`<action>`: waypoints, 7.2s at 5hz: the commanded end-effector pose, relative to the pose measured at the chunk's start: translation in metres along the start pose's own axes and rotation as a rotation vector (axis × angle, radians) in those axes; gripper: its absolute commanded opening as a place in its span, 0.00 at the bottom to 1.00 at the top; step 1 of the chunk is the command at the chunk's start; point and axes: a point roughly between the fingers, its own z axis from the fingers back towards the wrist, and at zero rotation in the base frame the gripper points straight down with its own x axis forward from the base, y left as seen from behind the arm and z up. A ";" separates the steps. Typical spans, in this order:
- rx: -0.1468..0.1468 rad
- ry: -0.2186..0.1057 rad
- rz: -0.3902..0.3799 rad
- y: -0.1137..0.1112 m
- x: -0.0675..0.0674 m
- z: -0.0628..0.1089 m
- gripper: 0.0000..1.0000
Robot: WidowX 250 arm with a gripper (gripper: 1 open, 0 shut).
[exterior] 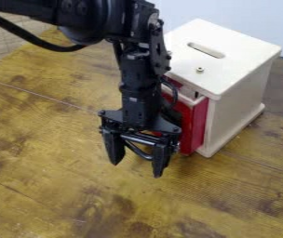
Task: Close the drawer
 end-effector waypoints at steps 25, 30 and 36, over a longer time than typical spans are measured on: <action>0.025 -0.204 -0.131 0.035 0.003 0.088 1.00; 0.025 -0.162 -0.092 0.006 0.012 0.052 1.00; 0.046 -0.187 -0.195 0.008 0.011 0.041 1.00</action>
